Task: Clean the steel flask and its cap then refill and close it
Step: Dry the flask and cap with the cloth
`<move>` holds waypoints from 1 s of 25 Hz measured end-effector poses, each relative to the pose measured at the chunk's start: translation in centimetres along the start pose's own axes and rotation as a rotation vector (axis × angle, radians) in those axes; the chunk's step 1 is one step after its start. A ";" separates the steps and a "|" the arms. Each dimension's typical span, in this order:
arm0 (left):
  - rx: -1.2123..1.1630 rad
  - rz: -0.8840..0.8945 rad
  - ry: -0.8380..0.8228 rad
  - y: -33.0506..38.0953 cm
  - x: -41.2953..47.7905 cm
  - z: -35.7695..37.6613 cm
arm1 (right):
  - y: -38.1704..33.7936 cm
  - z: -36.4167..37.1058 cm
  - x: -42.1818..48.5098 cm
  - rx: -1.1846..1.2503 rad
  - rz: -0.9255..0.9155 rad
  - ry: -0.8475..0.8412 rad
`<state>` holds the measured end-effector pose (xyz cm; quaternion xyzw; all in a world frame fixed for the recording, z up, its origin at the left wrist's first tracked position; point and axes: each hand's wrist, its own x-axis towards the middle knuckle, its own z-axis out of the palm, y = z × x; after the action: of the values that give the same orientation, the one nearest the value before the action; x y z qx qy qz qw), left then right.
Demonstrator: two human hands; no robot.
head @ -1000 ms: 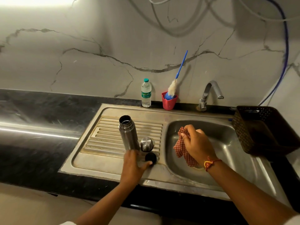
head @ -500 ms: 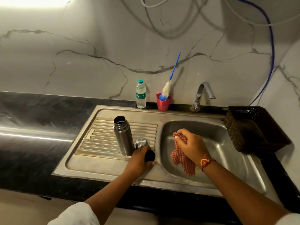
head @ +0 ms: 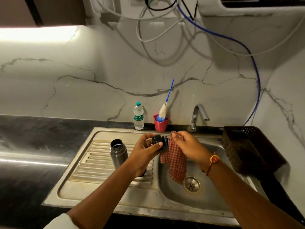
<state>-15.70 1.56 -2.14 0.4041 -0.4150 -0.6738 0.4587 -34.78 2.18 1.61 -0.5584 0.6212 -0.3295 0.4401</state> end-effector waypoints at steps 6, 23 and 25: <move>0.274 0.223 -0.011 1.4 0.6 0.8 | -1.9 -0.3 -2.0 -0.504 -0.403 0.079; 0.185 0.269 0.109 2.2 0.7 2.9 | -4.2 -0.1 -1.0 -0.814 -0.543 0.278; 0.328 0.374 0.142 2.4 0.7 3.2 | -4.8 -0.8 -0.6 -0.778 -0.535 0.258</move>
<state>-18.14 0.93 1.03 0.4357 -0.5531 -0.4706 0.5317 -33.55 1.95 6.35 -0.7761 0.5824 -0.2413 0.0180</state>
